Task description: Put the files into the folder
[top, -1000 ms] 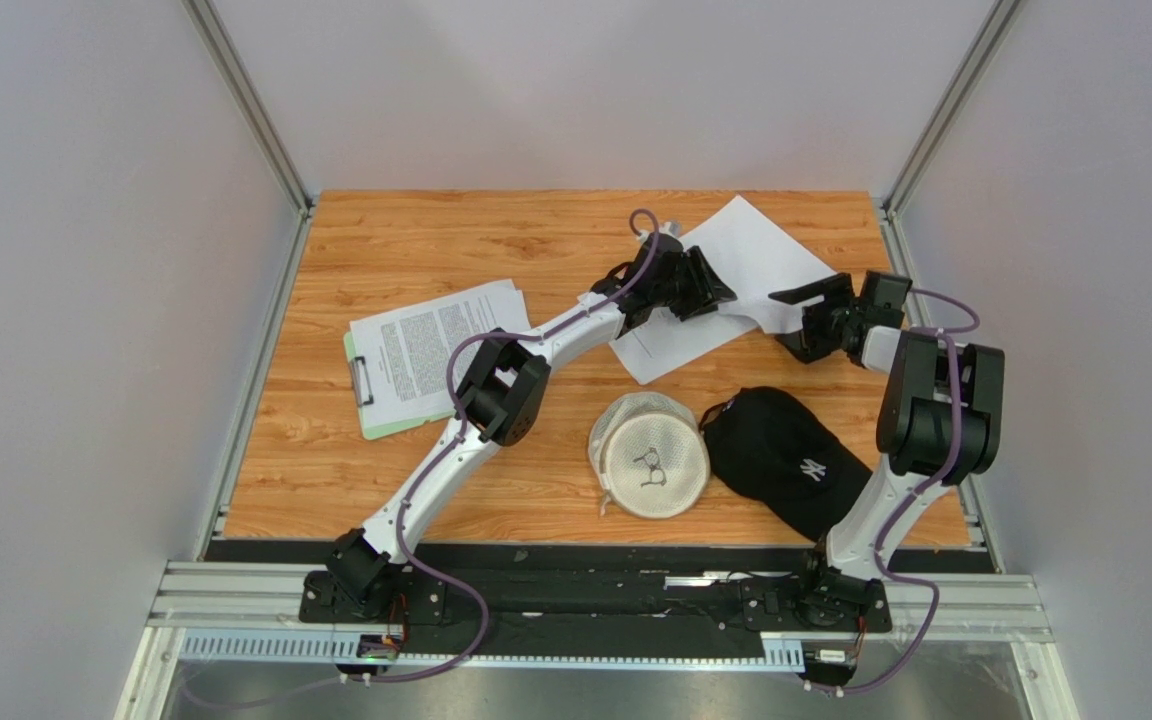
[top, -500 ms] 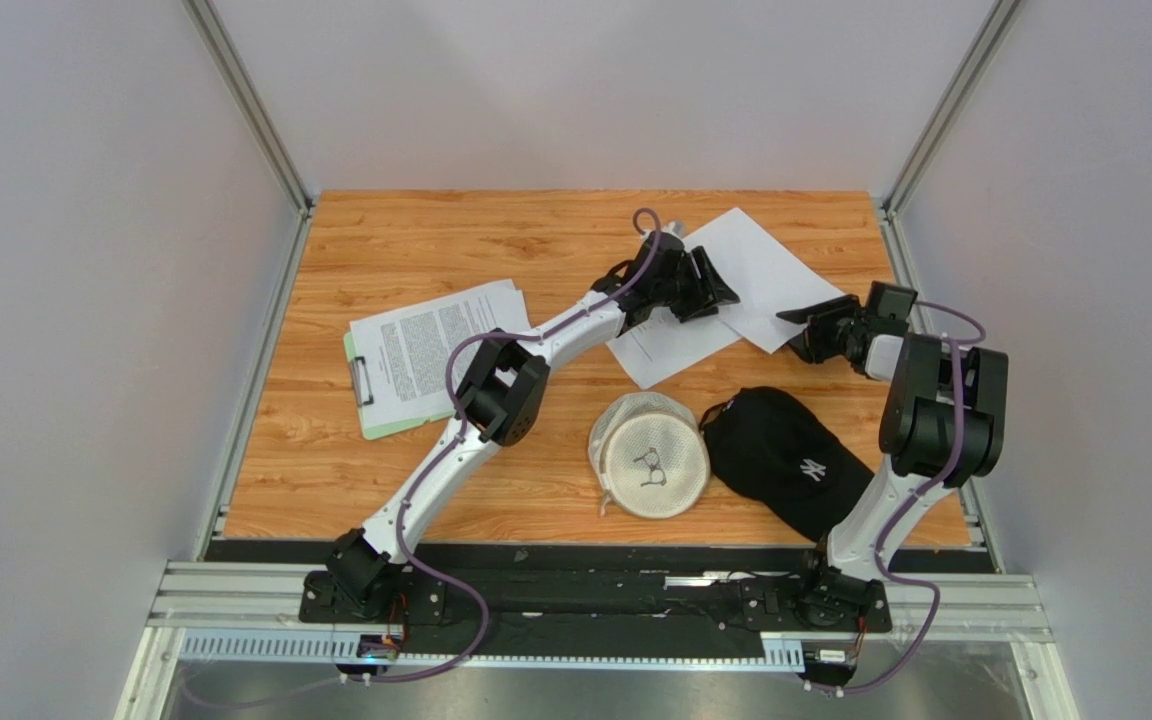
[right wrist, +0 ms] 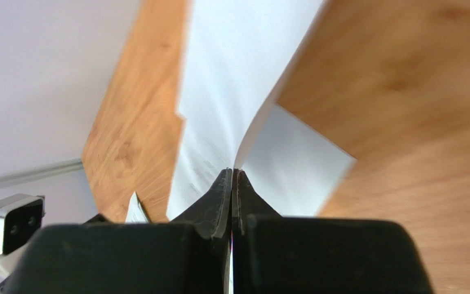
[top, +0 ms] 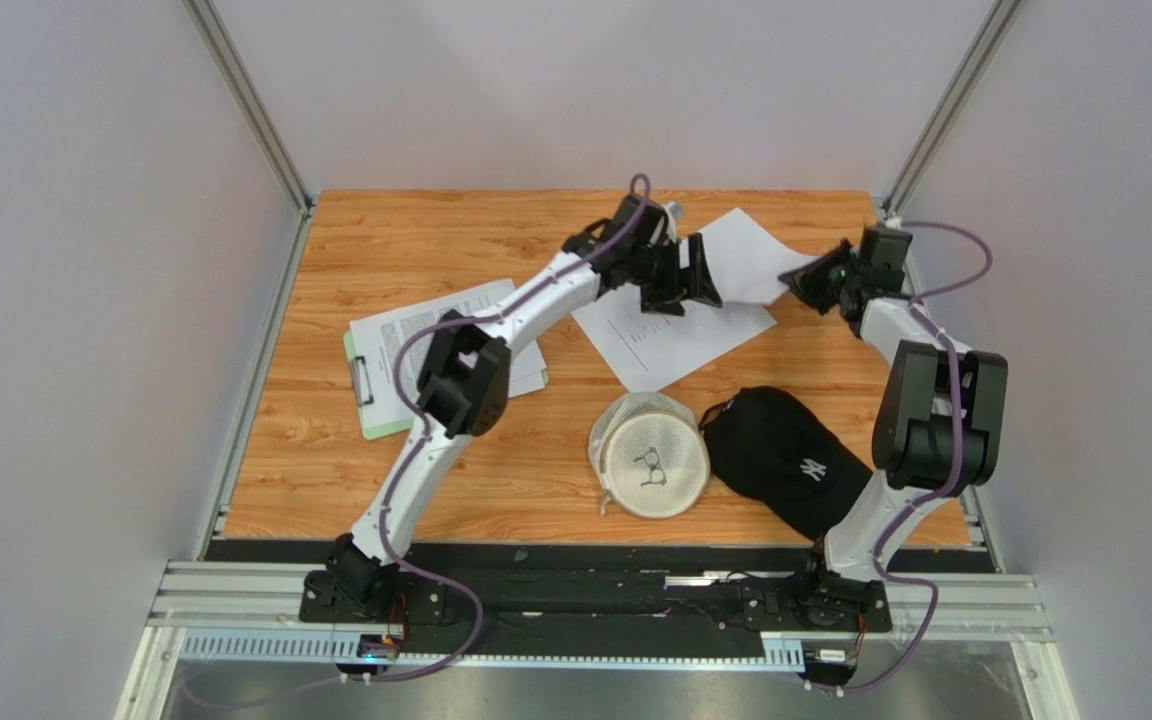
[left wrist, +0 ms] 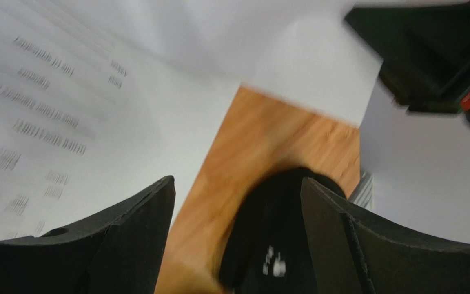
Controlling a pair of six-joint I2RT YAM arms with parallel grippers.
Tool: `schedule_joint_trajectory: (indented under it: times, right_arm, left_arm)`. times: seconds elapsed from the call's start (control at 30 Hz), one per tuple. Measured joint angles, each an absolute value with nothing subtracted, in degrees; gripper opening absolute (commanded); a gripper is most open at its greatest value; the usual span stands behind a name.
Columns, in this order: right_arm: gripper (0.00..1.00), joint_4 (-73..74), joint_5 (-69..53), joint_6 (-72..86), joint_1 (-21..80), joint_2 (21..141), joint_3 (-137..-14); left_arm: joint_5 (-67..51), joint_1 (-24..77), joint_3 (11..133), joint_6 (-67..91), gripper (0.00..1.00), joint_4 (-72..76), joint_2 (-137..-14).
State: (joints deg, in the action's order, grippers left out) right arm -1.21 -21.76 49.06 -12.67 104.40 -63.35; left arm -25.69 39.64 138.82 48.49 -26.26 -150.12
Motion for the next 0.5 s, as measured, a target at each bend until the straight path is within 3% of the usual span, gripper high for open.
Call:
schedule_joint_trajectory:
  times: [0.2, 0.37, 0.5]
  right_arm:
    - [0.00, 6.22, -14.90, 38.24, -0.47, 94.17, -77.87]
    - [0.00, 9.02, -13.45, 30.11, 12.56, 92.58, -88.97]
    - [0.00, 10.98, -15.27, 26.00, 23.94, 96.62, -95.74]
  left_arm:
    - [-23.86, 31.94, 111.46, 34.28, 0.82, -35.59, -115.70]
    - [-16.40, 11.73, 88.75, 26.17, 0.82, -38.41, -83.92]
    - [-8.71, -3.70, 77.36, 22.48, 0.83, -42.68, -73.65]
